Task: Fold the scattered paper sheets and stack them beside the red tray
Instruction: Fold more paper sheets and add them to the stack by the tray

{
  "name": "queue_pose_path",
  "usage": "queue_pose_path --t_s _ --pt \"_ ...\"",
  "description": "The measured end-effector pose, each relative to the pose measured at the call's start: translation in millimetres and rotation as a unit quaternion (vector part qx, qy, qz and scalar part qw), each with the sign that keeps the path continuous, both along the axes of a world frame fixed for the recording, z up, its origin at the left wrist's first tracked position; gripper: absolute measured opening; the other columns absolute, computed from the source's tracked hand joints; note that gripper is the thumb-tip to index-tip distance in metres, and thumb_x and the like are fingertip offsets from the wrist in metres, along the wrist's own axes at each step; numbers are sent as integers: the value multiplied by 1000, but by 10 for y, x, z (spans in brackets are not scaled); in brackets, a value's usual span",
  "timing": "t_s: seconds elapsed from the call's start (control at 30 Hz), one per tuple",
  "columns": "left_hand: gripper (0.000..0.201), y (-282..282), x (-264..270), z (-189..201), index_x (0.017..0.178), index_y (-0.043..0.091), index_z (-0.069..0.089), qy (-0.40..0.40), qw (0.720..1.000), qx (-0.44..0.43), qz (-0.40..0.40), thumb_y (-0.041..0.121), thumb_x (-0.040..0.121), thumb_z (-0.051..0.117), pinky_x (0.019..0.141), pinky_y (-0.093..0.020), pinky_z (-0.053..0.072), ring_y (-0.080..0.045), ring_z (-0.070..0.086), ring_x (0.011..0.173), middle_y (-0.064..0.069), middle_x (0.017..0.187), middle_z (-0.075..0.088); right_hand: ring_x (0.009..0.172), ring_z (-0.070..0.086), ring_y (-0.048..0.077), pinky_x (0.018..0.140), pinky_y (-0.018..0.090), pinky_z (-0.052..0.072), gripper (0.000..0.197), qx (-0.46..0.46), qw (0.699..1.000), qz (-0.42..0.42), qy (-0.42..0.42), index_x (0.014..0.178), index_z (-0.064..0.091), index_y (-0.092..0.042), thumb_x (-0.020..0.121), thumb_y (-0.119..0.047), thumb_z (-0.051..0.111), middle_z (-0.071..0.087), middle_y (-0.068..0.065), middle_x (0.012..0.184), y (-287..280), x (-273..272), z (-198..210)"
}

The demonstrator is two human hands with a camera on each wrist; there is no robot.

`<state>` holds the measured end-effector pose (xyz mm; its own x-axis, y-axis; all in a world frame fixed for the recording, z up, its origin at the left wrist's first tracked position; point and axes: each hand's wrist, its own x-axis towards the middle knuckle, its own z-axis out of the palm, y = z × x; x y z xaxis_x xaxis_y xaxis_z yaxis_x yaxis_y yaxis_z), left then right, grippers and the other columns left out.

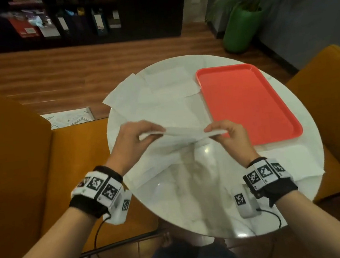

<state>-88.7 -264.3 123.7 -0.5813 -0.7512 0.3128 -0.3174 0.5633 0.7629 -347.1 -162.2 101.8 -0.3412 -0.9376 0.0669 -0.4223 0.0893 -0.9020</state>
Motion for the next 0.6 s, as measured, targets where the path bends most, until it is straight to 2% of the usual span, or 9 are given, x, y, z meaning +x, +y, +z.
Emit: queue_pose_path --t_s 0.07,0.13,0.2,0.3,0.37,0.47,0.53,0.57,0.6 --pt "22 125 103 -305 99 24 76 -45 999 30 -8 35 83 65 92 -36 51 -1 66 94 13 100 73 100 62 8 97 27 43 35 41 999 15 11 81 71 -33 78 1 68 71 -9 97 114 45 -217" --pt "24 260 184 -618 100 30 75 -86 994 65 -8 41 84 61 94 -41 48 -1 66 95 16 103 72 102 62 6 100 25 42 34 87 996 18 17 82 71 -33 79 0 68 70 -10 97 235 87 -423" --pt "19 403 229 -836 103 33 74 -123 988 93 -1 34 87 63 100 -36 44 0 64 98 17 107 71 98 61 0 98 20 43 22 131 991 20 26 85 74 -28 82 -7 69 70 -11 97 346 127 -589" --pt "21 555 264 -1018 109 32 72 -144 977 156 15 29 91 61 97 -17 42 3 61 103 14 112 70 88 57 -10 81 -1 39 12 177 984 14 14 91 76 -18 83 -11 69 70 -8 94 455 151 -728" --pt "22 594 265 -1075 112 31 70 -133 968 209 28 29 93 59 96 -18 43 1 59 109 12 114 69 88 57 -9 73 -6 36 14 185 983 12 10 93 76 -17 82 -10 70 70 -9 92 467 154 -741" --pt "20 543 210 -1044 110 29 69 -101 963 244 61 28 93 59 96 -22 44 0 59 105 12 112 68 89 63 2 77 1 42 17 173 985 9 20 93 75 -18 80 -8 70 72 -6 91 348 100 -733" --pt "20 438 145 -941 111 25 68 -74 960 255 91 28 93 60 94 -24 45 0 58 99 10 109 67 83 65 16 79 21 50 10 161 986 -6 31 90 73 -15 80 -12 70 72 3 86 190 66 -741" --pt "20 367 110 -893 112 24 66 -66 959 256 102 28 94 59 93 -26 45 -3 58 99 8 109 66 78 64 23 76 32 50 6 158 987 -13 35 84 71 -10 82 -15 69 71 7 80 102 58 -743" --pt "20 291 74 -854 112 25 64 -65 959 252 112 29 94 58 92 -27 46 -8 58 99 5 109 65 71 60 26 72 35 48 14 162 986 -21 40 78 67 -5 83 -18 68 67 9 73 16 54 -744"
